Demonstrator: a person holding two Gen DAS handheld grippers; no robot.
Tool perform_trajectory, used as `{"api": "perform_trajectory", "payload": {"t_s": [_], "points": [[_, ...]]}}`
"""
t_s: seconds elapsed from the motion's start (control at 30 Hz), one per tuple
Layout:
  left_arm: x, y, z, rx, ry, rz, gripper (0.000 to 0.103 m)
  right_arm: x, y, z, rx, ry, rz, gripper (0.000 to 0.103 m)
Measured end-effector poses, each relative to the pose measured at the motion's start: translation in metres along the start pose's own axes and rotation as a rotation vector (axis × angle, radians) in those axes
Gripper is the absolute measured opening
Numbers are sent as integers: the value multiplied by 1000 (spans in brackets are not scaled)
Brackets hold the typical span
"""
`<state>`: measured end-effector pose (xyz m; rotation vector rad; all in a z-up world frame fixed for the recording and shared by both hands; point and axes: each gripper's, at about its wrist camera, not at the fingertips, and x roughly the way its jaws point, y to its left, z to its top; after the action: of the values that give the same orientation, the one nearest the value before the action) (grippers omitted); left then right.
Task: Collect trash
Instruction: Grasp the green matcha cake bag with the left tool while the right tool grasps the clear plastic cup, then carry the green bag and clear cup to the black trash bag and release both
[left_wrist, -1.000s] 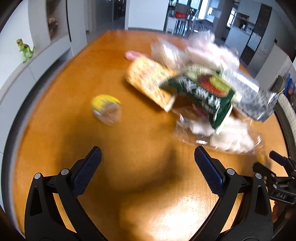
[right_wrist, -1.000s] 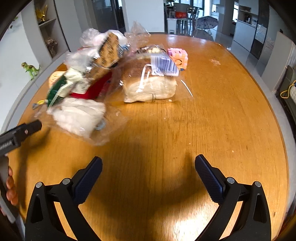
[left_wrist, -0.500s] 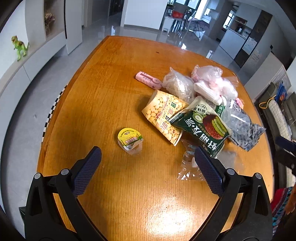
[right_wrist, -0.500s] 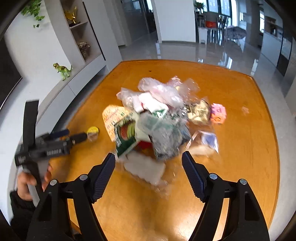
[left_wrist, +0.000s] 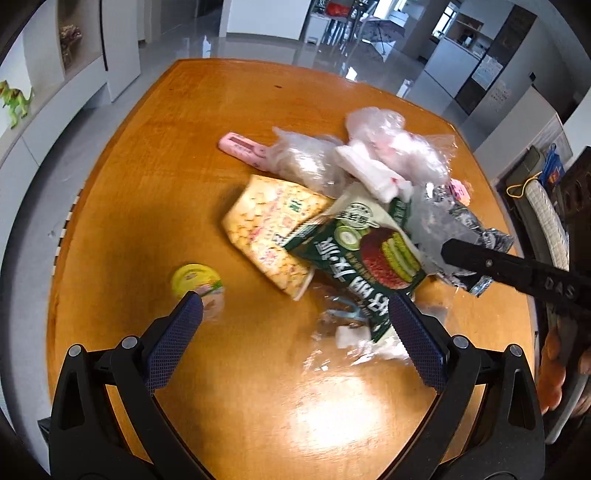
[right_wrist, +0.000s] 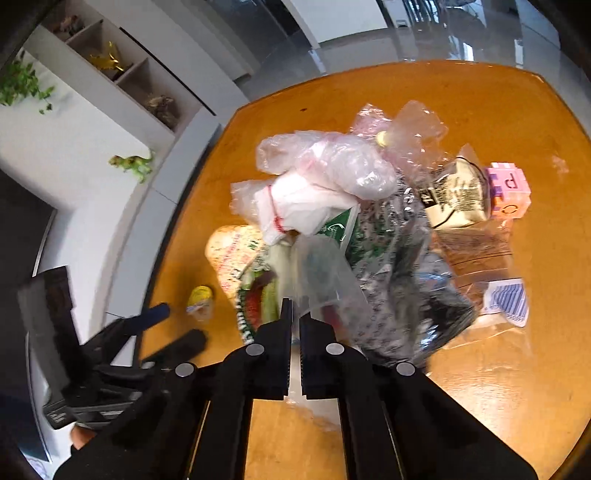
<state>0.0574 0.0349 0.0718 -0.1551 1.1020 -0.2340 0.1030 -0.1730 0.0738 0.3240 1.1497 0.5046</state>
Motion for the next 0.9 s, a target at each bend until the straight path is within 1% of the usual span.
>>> {"api": "perform_trajectory", "payload": {"t_s": [0.1,0.2,0.27,0.33,0.37,0.4,0.47,0.5,0.53,0.57,0.63,0.77,0.9], "points": [[11,-11,6,-40,37,-37,97,-22,12,-6,-46,-65,-28,4],[24,-24,13,-82,61,-39,97,-50,19,-12,-64,-115,-76,4],[35,-30,17,-113,82,-46,97,-59,20,-14,-66,-124,-93,4],[49,-35,20,-164,116,-76,97,-65,18,-18,-65,-132,-108,4],[53,-35,21,-181,122,-86,93,-66,17,-19,-63,-134,-113,4],[58,-34,22,-207,126,-93,87,-68,16,-21,-61,-137,-116,4],[63,-31,24,-253,125,-108,78,-70,14,-23,-63,-139,-121,4],[64,-30,24,-265,119,-109,74,-71,13,-23,-64,-140,-124,4],[66,-30,24,-267,116,-126,67,-72,14,-24,-65,-143,-126,4],[67,-28,24,-270,116,-143,65,-73,14,-25,-66,-145,-126,4],[64,-22,20,-269,94,-170,63,-75,18,-27,-75,-149,-125,4],[37,-14,5,-206,56,-186,63,-81,32,-36,-111,-148,-105,4],[-11,1,-15,-183,-5,-180,63,-80,54,-49,-147,-142,-66,4]]}}
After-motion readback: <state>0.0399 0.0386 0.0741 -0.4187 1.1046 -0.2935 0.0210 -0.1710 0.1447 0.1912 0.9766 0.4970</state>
